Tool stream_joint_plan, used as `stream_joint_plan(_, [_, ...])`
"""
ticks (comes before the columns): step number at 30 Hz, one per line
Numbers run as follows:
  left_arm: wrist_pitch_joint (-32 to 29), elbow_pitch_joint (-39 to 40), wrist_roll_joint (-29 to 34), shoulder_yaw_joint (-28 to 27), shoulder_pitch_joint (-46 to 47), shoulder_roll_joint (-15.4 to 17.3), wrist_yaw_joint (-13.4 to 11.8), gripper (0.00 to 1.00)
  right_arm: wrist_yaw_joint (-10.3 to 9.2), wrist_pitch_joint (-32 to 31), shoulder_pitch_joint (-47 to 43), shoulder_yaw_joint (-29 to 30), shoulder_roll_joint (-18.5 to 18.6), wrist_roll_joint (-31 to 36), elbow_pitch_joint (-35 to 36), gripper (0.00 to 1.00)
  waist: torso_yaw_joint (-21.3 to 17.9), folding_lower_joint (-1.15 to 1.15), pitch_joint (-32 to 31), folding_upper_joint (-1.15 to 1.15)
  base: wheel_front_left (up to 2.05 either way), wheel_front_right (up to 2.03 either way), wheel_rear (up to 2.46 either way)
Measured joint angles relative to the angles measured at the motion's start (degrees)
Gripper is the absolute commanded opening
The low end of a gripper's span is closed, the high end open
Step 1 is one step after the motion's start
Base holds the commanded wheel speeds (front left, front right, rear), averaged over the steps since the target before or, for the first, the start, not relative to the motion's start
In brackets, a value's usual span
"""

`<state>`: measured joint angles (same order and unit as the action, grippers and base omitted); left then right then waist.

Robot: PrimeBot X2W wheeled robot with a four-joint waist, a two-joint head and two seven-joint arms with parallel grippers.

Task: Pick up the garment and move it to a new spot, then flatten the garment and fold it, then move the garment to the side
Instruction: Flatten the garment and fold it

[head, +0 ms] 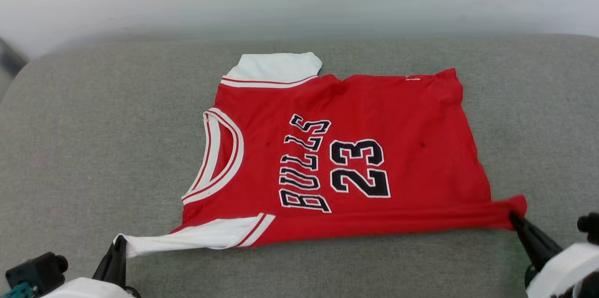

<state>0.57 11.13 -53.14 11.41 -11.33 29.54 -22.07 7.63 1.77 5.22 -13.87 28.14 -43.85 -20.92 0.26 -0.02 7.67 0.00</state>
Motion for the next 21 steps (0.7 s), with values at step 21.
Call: stream_joint_plan(21, [-2.5, -5.5, 3.4, 4.8, 21.1, 0.1, 5.0, 0.00, -0.10, -19.5, 7.1, 11.9, -10.4, 16.4, 13.7, 0.00, -1.5, 0.03, 7.5, 0.00, 0.00, 0.00, 0.00])
